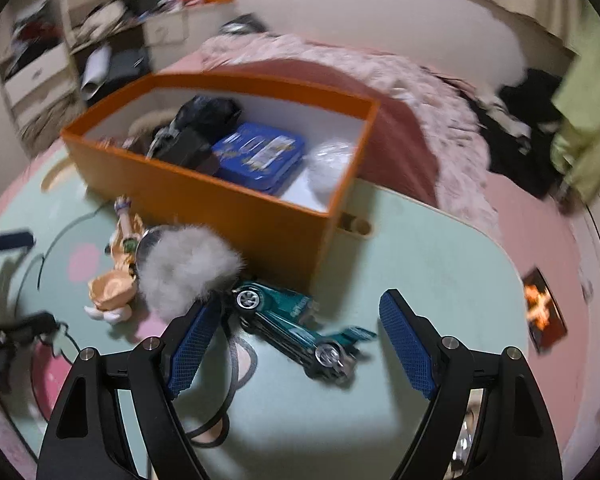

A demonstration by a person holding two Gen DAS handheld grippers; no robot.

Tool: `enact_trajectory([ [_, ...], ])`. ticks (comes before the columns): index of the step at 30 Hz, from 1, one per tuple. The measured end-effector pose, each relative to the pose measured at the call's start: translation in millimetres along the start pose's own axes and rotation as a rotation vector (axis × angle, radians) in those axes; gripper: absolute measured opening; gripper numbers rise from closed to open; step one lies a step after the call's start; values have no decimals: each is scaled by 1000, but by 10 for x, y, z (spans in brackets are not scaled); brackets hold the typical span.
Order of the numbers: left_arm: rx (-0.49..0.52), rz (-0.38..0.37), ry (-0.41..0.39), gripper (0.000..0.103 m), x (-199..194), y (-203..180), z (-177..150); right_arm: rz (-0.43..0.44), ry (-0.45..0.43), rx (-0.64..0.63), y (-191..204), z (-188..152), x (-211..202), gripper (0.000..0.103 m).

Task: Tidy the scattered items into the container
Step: 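Grasp the green toy car with the right gripper and lift it, then grasp the figurine with the left gripper while the right gripper holds the toy car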

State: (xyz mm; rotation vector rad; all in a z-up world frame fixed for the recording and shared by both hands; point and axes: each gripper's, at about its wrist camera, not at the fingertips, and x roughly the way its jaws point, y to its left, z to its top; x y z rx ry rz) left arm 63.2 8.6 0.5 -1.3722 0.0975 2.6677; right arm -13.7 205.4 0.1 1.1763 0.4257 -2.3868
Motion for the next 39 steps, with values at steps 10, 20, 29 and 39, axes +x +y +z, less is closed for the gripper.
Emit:
enact_trajectory([
  [10, -6, -10, -5, 103, -14, 1, -6, 164, -41, 53, 122, -338, -280, 28],
  [20, -73, -137, -80, 96, -124, -62, 173, 186, -168, 228, 188, -552, -731, 28],
  [29, -25, -213, -54, 94, 94, -468, 581, 179, -164, 269, 98, -564, -724, 28],
  [39, 54, -191, -40, 87, 343, -626, 701, 203, -159, 279, 102, -590, -702, 28],
])
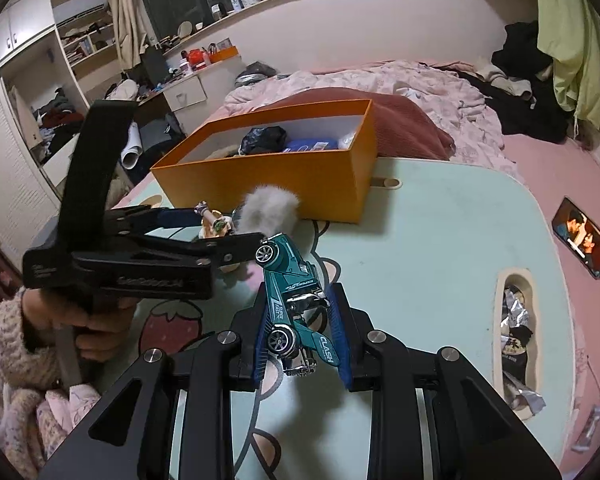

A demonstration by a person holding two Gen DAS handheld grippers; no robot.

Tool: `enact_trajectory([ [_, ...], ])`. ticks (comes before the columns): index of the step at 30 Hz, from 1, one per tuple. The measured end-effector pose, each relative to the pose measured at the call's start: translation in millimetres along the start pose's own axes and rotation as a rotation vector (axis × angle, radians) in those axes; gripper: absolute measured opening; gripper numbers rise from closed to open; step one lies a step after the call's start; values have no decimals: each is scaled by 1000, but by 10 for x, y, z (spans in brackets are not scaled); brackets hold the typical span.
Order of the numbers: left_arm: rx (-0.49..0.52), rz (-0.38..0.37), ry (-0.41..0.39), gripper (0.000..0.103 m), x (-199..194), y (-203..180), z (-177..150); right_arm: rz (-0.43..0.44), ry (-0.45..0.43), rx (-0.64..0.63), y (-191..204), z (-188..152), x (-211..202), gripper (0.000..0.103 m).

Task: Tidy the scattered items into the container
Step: 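Grasp the figurine with the left gripper while the right gripper holds the toy car, then carry the figurine and toy car over the box and open both grippers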

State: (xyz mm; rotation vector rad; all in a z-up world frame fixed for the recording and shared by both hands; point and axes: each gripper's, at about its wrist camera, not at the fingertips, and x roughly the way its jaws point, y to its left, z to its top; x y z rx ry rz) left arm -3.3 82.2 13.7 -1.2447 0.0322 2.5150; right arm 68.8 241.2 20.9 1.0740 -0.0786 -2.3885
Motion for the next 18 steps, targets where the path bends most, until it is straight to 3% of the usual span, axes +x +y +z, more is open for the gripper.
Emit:
enact_trajectory([
  [2, 20, -11, 11, 70, -17, 3, -28, 3, 4, 5, -8, -7, 10, 28],
  [6, 46, -21, -11, 67, -112, -4, -90, 7, 8, 15, -17, -16, 20, 28],
  [10, 68, -31, -50, 32, -261, 5, -120, 4, 11, 19, -35, -19, 23, 28],
  [18, 61, -79, -59, 28, -431, 79, -277, 3, 12, 22, -45, -15, 22, 28],
])
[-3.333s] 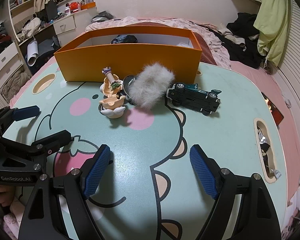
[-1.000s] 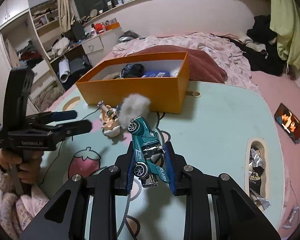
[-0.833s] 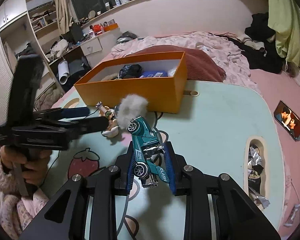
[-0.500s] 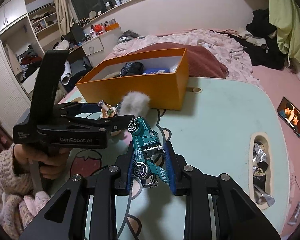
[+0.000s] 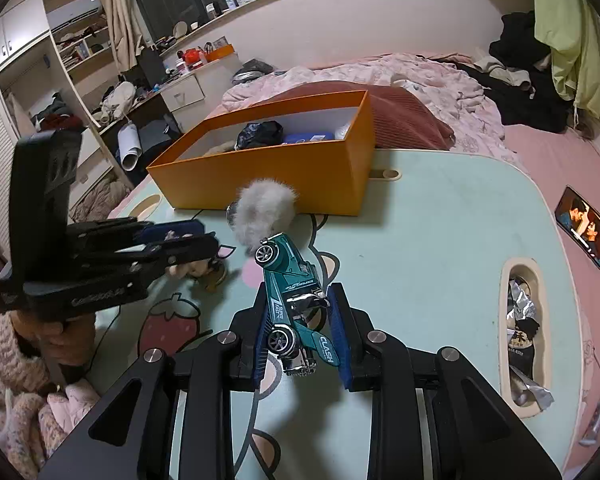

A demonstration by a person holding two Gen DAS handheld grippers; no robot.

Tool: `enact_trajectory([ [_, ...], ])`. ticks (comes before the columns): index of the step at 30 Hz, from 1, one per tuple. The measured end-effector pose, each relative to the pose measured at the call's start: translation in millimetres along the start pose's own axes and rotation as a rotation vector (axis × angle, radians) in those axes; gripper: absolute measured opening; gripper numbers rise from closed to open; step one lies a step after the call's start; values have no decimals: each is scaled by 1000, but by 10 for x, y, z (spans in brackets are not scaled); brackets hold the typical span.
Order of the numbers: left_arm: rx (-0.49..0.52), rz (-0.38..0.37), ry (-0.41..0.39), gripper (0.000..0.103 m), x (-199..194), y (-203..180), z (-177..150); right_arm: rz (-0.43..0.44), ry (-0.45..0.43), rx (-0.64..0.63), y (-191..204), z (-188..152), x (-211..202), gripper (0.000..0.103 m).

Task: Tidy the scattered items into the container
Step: 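Carry the figurine and toy car over the box and open both grippers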

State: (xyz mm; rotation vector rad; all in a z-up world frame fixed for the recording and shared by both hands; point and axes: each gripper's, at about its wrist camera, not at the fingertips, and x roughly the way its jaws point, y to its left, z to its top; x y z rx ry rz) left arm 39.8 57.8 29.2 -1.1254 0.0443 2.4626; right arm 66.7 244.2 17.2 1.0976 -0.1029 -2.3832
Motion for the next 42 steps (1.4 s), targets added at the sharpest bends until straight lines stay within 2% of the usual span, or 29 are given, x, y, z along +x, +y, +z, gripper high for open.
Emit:
enact_trajectory([
  [4, -7, -17, -35, 27, -166, 18, -73, -1, -2, -2, 8, 8, -1, 28],
  [5, -8, -21, -45, 21, -209, 21, -86, 0, -3, -1, 9, 10, -2, 28],
  [15, -37, -36, -107, 21, -455, 111, -96, 21, -18, -15, 128, 72, -30, 28],
  [23, -32, -31, -206, 21, -740, 193, 240, 48, -72, -53, 311, 332, -116, 28],
  [30, -30, 44, -265, 21, -693, 346, 734, 18, -112, -77, 495, 872, 0, 28],
  [35, -41, 118, -271, 21, -458, 520, 1045, -14, -77, -22, 403, 1228, 329, 28],
  [39, -83, 169, -241, 21, -236, 691, 1128, -67, -34, 0, 323, 1349, 684, 29],
  [42, -125, 186, -210, 34, -148, 803, 1093, -104, 4, 32, 258, 1387, 876, 31],
])
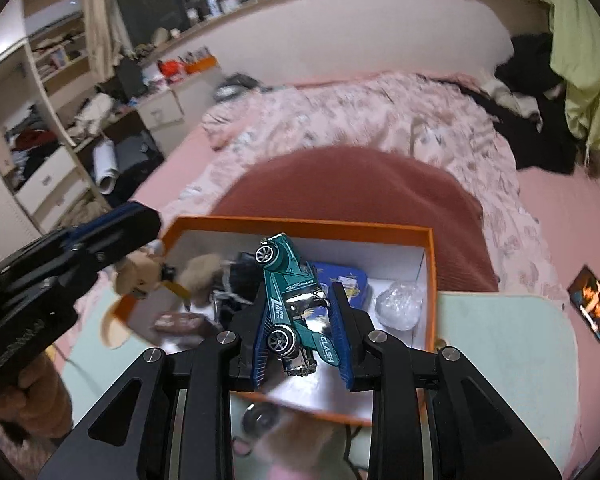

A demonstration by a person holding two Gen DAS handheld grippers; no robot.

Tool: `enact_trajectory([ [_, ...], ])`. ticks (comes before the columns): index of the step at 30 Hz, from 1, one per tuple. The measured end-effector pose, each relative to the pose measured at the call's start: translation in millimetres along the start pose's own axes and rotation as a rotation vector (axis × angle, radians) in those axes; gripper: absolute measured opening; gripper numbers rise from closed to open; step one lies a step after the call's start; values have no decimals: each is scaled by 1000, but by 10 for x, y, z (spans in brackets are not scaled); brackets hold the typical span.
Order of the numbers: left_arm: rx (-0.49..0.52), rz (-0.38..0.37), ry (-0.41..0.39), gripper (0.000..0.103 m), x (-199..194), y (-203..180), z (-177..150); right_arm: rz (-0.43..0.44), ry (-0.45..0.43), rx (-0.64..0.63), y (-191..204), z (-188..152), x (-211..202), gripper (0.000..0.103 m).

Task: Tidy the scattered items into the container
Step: 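Carry the figurine and toy car over the box and open both grippers, then withdraw both grippers from the box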

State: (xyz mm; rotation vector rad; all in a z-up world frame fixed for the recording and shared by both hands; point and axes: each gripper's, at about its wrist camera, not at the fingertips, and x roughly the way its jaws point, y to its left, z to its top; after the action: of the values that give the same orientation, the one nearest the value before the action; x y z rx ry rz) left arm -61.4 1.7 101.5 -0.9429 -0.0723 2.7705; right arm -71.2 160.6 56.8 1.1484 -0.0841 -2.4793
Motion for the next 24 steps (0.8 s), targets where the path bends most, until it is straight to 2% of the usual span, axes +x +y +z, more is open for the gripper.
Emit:
enact_trajectory([
  [2, -11, 0, -1, 45, -21, 33, -47, -20, 5, 25, -40, -2, 25, 40],
  [3, -14, 4, -2, 50, -47, 47, -73, -24, -1, 36, -53, -17, 7, 51],
  [4, -19, 6, -2, 59, -78, 61, -99, -29, -8, 42, -52, -33, -19, 62],
  [5, -25, 2, -5, 63, -126, 77, -131, -36, -24, 46, -51, -61, -71, 65],
  [7, -30, -8, -8, 66, -224, 82, -201, -46, -46, 39, -26, -114, -184, 66],
  [10, -23, -19, 7, 79, -377, 32, -340, -48, -60, 22, 34, -224, -361, 66],
  [12, -15, -30, 17, 81, -495, -14, -485, -45, -62, 19, 75, -359, -485, 66],
  [15, -1, -20, 65, 92, -567, -81, -738, -48, -52, 14, 136, -573, -610, 67],
  [19, 0, -15, 194, 92, -480, -135, -1141, -92, 3, 17, 168, -939, -659, 69],
  [22, -17, 4, 248, 92, -399, -135, -1350, -116, 50, 33, 141, -1154, -634, 69],
  [24, -7, 42, 274, 92, -339, -151, -1431, -149, 76, 25, 132, -1283, -611, 69],
])
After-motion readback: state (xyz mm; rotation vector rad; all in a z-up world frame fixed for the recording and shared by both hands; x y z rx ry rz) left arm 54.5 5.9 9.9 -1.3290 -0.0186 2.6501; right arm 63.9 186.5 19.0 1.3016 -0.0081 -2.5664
